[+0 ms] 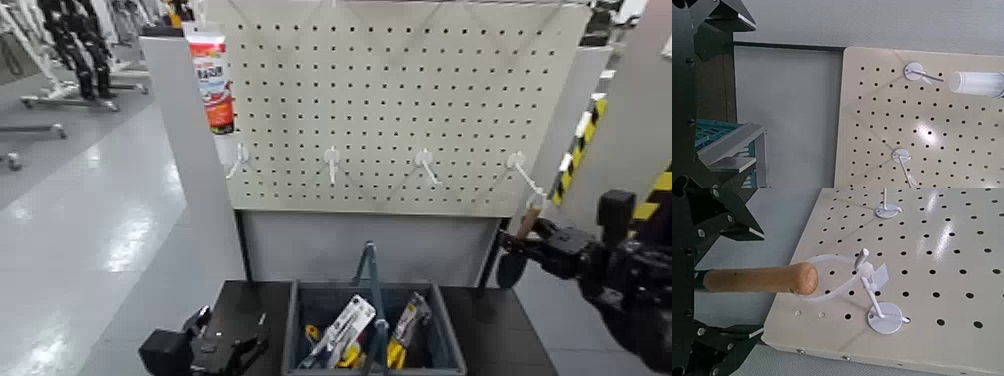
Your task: Put the tool with the wooden handle into the crate.
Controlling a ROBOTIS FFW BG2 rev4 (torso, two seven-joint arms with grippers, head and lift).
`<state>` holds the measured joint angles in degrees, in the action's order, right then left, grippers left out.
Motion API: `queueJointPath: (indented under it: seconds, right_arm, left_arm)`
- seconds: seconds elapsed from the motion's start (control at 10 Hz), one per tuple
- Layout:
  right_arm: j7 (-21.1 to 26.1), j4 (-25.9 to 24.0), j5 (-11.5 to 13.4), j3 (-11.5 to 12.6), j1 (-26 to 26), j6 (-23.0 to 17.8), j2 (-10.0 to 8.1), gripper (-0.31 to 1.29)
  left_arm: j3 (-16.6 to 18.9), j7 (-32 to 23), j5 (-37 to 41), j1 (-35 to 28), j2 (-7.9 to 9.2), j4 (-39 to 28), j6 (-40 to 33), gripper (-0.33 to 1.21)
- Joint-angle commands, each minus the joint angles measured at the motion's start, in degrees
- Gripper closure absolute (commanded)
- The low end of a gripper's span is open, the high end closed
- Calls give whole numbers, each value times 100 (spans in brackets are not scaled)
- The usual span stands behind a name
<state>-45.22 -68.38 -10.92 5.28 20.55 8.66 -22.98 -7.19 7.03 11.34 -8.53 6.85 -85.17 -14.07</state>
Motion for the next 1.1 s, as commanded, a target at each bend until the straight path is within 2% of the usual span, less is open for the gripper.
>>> queueJointPath:
  seconds: [0.1,0.8,1.0,1.1]
  right_arm:
    - [14,-62,-15,-36,2,13,4,111]
    - [14,-176,-33,61,-130,-66,57,111]
    - [14,-483,-42,192,-314,-31,119,111]
    - [22,-826,-42,351,-499,31,180,111]
  left_arm:
    - [16,18,0,-8,0,1,-8,11]
    - [25,44,0,0,0,1,-8,11]
    - [25,44,0,0,0,9,-8,11]
    - [25,44,0,0,0,9,-8,11]
